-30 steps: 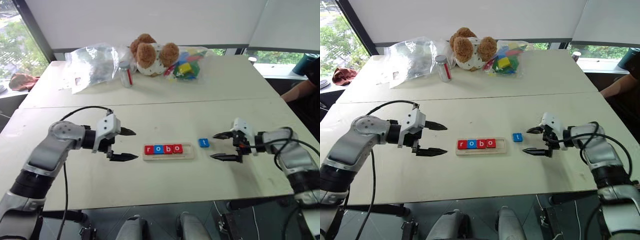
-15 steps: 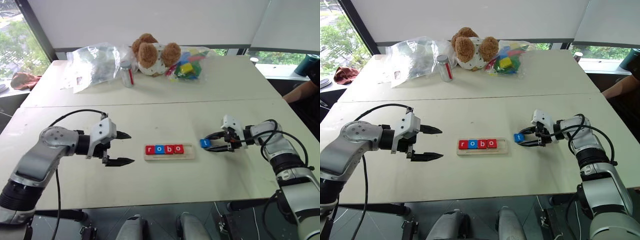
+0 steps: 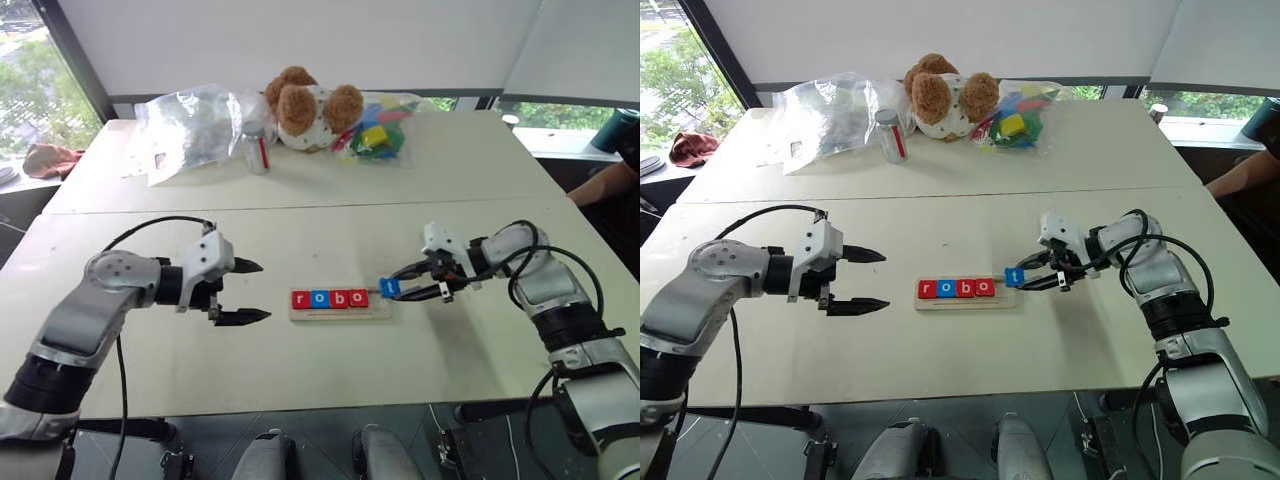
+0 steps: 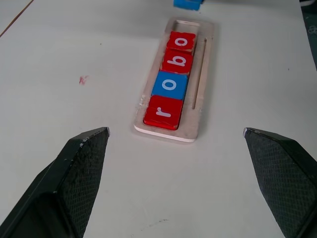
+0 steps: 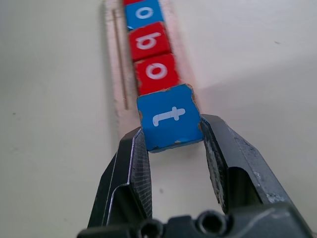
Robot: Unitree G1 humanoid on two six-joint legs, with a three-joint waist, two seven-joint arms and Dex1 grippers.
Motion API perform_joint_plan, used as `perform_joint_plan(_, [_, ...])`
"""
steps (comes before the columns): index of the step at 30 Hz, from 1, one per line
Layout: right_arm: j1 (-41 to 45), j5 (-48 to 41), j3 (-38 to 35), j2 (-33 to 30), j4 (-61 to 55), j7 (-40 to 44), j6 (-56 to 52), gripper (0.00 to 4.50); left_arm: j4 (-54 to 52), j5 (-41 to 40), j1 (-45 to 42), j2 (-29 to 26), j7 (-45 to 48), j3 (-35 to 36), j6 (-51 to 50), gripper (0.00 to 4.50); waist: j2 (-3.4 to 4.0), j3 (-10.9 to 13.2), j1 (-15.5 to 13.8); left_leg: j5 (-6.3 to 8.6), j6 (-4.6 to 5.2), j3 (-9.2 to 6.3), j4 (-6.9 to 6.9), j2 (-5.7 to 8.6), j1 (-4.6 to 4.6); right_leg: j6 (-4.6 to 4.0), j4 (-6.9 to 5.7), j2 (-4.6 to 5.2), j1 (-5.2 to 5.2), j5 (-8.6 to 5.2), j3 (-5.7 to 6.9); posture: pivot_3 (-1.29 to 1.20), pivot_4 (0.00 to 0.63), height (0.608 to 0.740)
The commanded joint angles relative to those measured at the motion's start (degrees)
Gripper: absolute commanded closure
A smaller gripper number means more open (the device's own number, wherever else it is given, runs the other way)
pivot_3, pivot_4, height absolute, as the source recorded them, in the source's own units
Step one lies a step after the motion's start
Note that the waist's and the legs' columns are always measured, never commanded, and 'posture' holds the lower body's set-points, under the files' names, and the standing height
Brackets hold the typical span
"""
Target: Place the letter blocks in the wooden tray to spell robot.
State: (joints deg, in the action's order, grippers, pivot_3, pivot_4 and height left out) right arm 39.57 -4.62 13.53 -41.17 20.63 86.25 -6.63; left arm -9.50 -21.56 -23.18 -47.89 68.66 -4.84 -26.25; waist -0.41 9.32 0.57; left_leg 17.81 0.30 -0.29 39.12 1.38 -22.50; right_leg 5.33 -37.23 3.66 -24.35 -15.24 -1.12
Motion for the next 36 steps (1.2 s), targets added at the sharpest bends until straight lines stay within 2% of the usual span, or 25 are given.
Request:
perform_joint_plan(1, [0.2, 0.8, 0.9, -0.8, -2.0, 0.1, -0.3, 3.40, 0.0, 0.5, -1.1, 0.5, 0.3, -0.3, 1.4, 0.00, 0.00, 0.0, 0.1, 0.00, 0.00, 0.00, 0.00, 0.01, 0.00, 0.00, 0.00, 0.00, 0.00, 0.00, 0.00, 0.00, 0.150, 0.740])
perform_joint_plan(20, [4.6, 4.6, 3.4, 4.0, 8.2, -2.5, 5.3, 3.40, -1.0, 0.7, 0.7, 1.9, -1.3, 0.0, 1.8, 0.00, 0.00, 0.0, 0.2, -0.01, -0.01, 0.01, -0.02, 0.00, 0.00, 0.00, -0.01, -0.02, -0.03, 0.00, 0.01, 0.00, 0.150, 0.740])
perform_joint_plan(36, [3.5, 4.0, 3.6, 5.2, 4.9, -2.3, 3.2, 3.40, -0.8, 0.8, 0.7, 2.5, -2.2, -0.3, 1.9, 0.00, 0.00, 0.0, 0.2, -0.01, -0.01, 0.00, -0.02, 0.00, 0.00, 0.00, -0.02, -0.02, -0.03, 0.00, 0.01, 0.00, 0.150, 0.740])
